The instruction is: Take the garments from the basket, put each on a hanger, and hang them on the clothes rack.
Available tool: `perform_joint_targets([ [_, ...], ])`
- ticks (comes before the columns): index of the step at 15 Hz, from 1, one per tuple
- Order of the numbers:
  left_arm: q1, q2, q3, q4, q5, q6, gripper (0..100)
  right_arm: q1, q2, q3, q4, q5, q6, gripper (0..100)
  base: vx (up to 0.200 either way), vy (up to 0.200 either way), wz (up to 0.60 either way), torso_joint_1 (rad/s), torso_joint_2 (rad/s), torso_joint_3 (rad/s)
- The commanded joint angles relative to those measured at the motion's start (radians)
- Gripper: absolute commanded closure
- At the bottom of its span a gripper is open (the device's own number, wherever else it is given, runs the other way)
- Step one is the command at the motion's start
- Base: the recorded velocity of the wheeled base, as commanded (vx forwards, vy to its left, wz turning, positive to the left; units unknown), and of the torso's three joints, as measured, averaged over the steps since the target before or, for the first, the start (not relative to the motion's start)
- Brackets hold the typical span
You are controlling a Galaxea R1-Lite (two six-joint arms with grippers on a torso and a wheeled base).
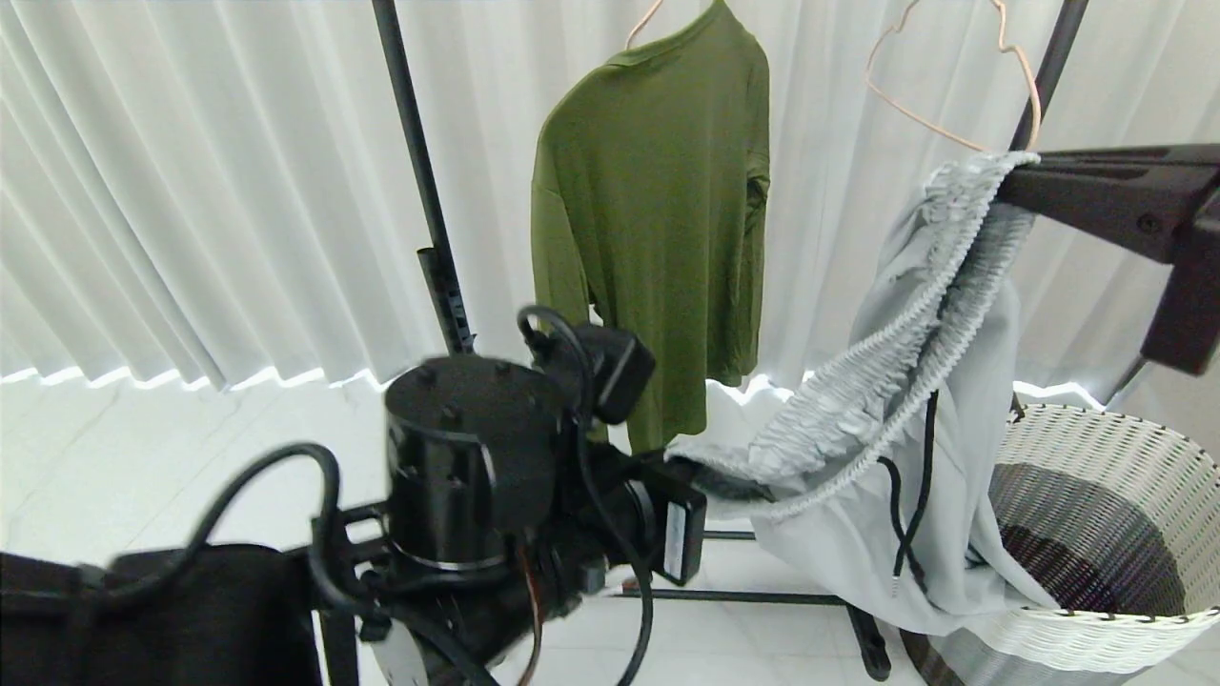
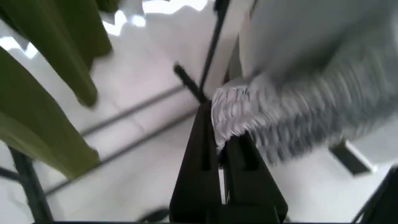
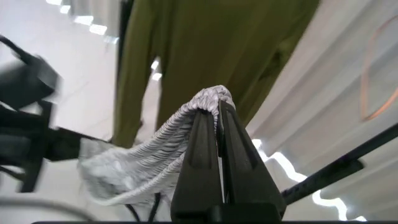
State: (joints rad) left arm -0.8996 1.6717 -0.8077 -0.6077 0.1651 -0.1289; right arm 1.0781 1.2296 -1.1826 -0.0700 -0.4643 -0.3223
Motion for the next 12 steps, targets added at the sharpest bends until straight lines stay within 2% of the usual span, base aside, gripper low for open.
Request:
perform_joint_targets([
  [1,0.102,-0.198,-0.265,0.243,0.002,0.012,100,-0.018,0.025,-0.005,-0.044,0.012,-0.014,100,0.000,0.000,0.00,0.000,0.00,0.000],
  [2,0.154,-0.231,-0.387,0.376,0.002,0.015,100,-0.020,0.041,-0.008,-0.082,0.013,-0.026,100,0.000,0.000,0.00,0.000,0.00,0.000],
  [3,0.188,-0.251,-0.461,0.459,0.001,0.020,100,-0.020,0.048,-0.012,-0.097,0.015,-0.030,100,0.000,0.000,0.00,0.000,0.00,0.000],
  [4,0.232,-0.280,-0.584,0.600,0.001,0.052,100,-0.020,0.065,-0.037,-0.106,0.015,-0.038,100,0.000,0.000,0.00,0.000,0.00,0.000],
  [5,0.251,-0.299,-0.639,0.666,0.001,0.088,100,-0.020,0.073,-0.062,-0.106,0.015,-0.041,100,0.000,0.000,0.00,0.000,0.00,0.000],
  [7,0.261,-0.336,-0.696,0.733,0.002,0.175,100,-0.030,0.087,-0.117,-0.105,0.015,-0.041,100,0.000,0.000,0.00,0.000,0.00,0.000],
  [9,0.263,-0.379,-0.676,0.776,0.031,0.241,100,-0.067,0.087,-0.147,-0.106,0.016,-0.063,100,0.000,0.000,0.00,0.000,0.00,0.000],
  [11,0.261,-0.391,-0.662,0.783,0.106,0.264,100,-0.079,0.077,-0.147,-0.103,0.016,-0.069,100,0.000,0.000,0.00,0.000,0.00,0.000],
  [12,0.257,-0.397,-0.657,0.783,0.119,0.265,100,-0.079,0.071,-0.141,-0.102,0.016,-0.069,100,0.000,0.000,0.00,0.000,0.00,0.000],
])
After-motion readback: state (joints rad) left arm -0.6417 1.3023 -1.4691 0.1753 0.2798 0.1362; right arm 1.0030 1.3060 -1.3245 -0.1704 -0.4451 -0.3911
